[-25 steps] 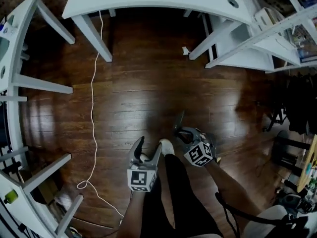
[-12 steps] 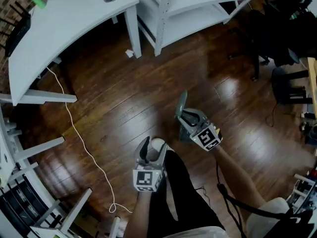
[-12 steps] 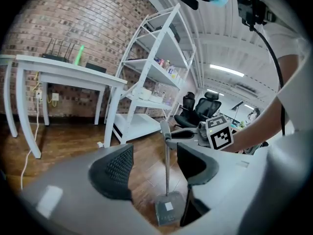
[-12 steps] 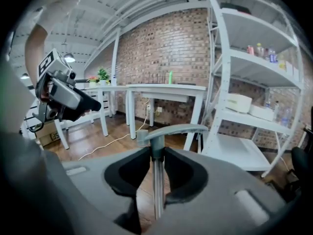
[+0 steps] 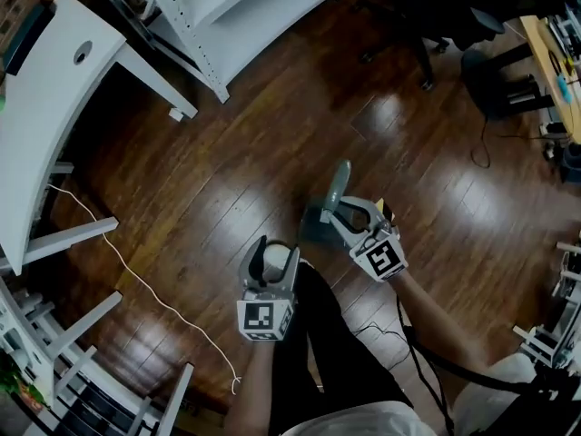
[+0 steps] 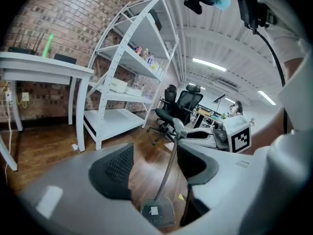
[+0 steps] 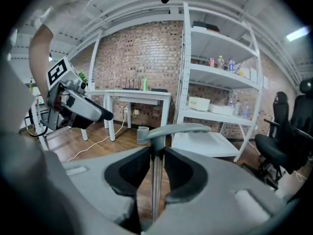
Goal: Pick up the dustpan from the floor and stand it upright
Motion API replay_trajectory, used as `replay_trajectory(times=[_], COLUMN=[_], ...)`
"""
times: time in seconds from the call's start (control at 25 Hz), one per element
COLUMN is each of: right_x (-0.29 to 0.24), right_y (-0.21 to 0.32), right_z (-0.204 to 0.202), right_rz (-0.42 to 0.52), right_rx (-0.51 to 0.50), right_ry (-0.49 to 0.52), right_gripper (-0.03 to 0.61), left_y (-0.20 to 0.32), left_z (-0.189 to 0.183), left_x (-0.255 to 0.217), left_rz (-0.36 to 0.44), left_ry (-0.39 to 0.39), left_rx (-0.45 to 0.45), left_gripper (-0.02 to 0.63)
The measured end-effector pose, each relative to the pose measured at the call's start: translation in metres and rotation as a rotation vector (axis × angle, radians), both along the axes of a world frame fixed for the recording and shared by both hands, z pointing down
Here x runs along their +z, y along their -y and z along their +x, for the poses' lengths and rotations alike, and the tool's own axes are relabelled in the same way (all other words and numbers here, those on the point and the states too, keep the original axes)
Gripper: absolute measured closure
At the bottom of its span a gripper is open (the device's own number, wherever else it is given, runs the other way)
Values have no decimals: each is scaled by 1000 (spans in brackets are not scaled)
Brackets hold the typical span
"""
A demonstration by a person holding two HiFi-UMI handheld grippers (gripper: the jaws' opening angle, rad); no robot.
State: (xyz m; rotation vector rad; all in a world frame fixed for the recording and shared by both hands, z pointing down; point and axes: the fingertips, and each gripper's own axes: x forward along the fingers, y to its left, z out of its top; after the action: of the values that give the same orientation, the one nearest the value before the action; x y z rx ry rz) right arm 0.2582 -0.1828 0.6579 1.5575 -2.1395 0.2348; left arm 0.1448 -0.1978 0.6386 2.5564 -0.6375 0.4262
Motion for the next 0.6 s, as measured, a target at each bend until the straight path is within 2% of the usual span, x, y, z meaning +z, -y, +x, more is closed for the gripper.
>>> replay_trajectory(times=[0.08,0.16,0.24,0.36,0.44,0.56,0.6], right_x=[15,37,49,56,62,62,58], right_y=[-22,-44,-69,-106,-118,-131,-138], right_z=[6,16,28,49,60,62,59], right_rz=[-30,-105,-177,-253,-302,-396,-420], right_rx=[59,136,270,465,551,636,660], right_ry=[18,12,50,161,231,372,432], right_gripper=[500,494,494,492,447,317,316], left_y=[-5,-7,-13,-23,-24,-26,-30], left_z=[7,11,8,9,12,5,1], left_x=[-3,-8,-21,-56,-84,-124,-137], left_rz=[5,9,12,42,82,133,146], left_ry=[10,27,47,47,30,7,-2], left_rx=[30,52,65,87,98,100,93], left_gripper=[316,318,319,322,330,333,333])
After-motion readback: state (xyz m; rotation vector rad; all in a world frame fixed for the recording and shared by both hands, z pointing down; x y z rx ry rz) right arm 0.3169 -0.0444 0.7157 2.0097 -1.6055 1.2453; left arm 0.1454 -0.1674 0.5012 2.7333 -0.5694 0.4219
